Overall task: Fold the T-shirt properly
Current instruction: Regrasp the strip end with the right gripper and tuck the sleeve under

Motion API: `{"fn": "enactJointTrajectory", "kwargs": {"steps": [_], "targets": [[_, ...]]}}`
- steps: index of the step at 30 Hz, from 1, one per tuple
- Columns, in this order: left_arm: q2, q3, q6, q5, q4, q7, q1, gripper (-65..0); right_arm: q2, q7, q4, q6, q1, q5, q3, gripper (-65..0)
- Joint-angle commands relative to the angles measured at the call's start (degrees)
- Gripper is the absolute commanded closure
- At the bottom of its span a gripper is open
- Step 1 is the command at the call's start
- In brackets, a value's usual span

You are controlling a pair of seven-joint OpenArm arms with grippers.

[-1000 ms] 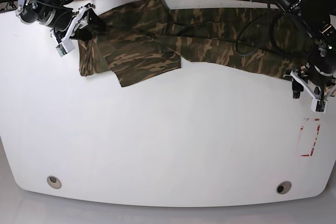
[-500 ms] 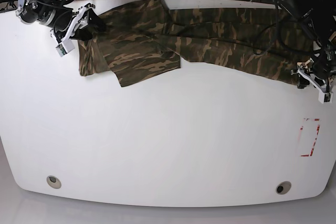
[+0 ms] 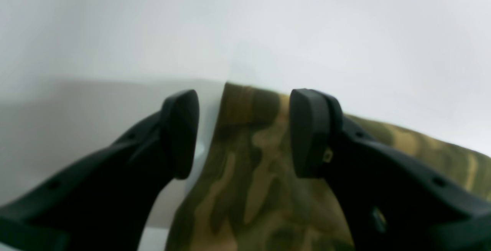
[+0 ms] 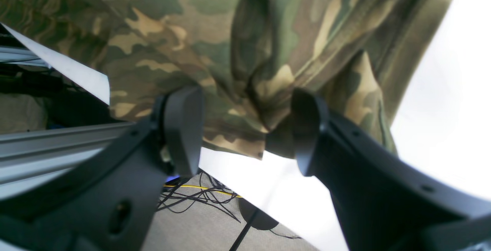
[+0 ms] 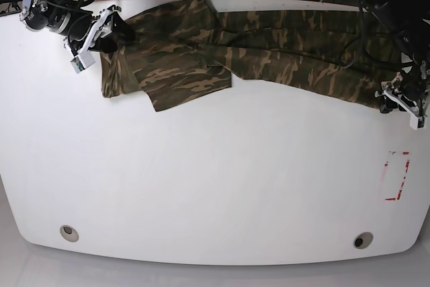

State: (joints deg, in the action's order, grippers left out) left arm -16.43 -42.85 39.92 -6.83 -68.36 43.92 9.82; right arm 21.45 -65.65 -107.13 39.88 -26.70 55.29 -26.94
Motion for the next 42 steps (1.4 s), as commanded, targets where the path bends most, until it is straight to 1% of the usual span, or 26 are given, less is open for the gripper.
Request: {"fn": "enactJointTrajectory", "kwargs": {"steps": [1, 3, 6, 10, 14, 18, 21, 24, 25, 26, 30, 32, 36, 39, 42], "targets": [[-1.5, 0.0, 0.1, -0.9, 0.3, -3.4, 1.5, -34.7, 0.7, 1.1, -1.0, 0.1, 0.1, 1.1, -0.4, -34.1], [-2.1, 0.0, 0.1, -0.9, 1.3, -4.4, 1.5, -34.7, 0.7, 1.1, -0.8, 0.1, 0.1, 1.1, -0.4, -34.1], [-2.3, 0.3, 0.1, -0.9, 3.9, -4.5, 1.6, -34.6, 0.7, 1.1, -0.7, 0.1, 0.1, 1.1, -0.4, -34.1], [-2.4, 3.7, 0.1, -1.1, 5.1, -4.5, 1.6, -34.6, 0.7, 1.1, -0.8, 0.1, 0.1, 1.1, -0.4, -34.1], [-2.3, 5.4, 0.1, -0.9, 5.5, -4.5, 1.6, -34.6, 0.7, 1.1, -0.8, 0.1, 0.1, 1.3, -0.8, -34.1], [-2.1, 7.6, 0.1, -1.0, 5.5, -4.5, 1.6, -33.9, 0.7, 1.1, -1.0, 0.1, 1.0, 1.5, -2.6, -34.1], [-2.0, 7.7, 0.1, -0.9, 5.5, -4.6, 1.2, -22.5, 0.8, 0.2, -0.9, 0.1, 1.2, 3.8, -4.2, -34.2], [-2.0, 7.8, 0.1, -0.9, 5.4, -4.6, 0.9, -4.9, 0.9, -1.2, -0.8, 0.1, 2.6, 6.7, -7.3, -34.4], [-2.0, 7.9, 0.1, -0.9, 5.3, -4.6, 0.9, -1.3, 0.8, -1.5, -0.8, 0.1, 3.4, 7.4, -7.9, -34.4], [-2.0, 7.9, 0.1, -0.9, 5.0, -4.6, 0.9, 0.0, 0.8, -2.0, -0.8, 0.1, 4.3, 8.4, -8.2, -34.4], [-2.1, 7.7, 0.1, -1.0, 4.8, -4.6, 0.8, 0.0, 1.0, -2.7, -0.6, 0.1, 8.1, 8.8, -7.9, -34.4], [-2.1, 7.7, 0.1, -1.2, 4.8, -4.6, 0.8, 0.0, 0.8, -2.8, 1.1, 0.1, 11.6, 7.0, -6.3, -34.4], [-2.2, 7.1, 0.1, -1.1, 3.6, -4.4, 0.3, 0.0, 0.9, -2.8, 7.0, 0.1, 18.3, 3.9, 1.0, -34.4], [-2.0, 5.7, 0.1, -1.0, 2.4, -4.5, -0.5, 0.0, 0.7, -2.8, 12.1, 0.1, 22.3, 2.7, 4.4, -34.4], [-2.0, 5.6, 0.1, -1.2, -0.3, -4.1, -1.2, 0.0, 0.7, -2.8, 16.2, 0.1, 26.5, 1.3, 9.7, -34.4]]}}
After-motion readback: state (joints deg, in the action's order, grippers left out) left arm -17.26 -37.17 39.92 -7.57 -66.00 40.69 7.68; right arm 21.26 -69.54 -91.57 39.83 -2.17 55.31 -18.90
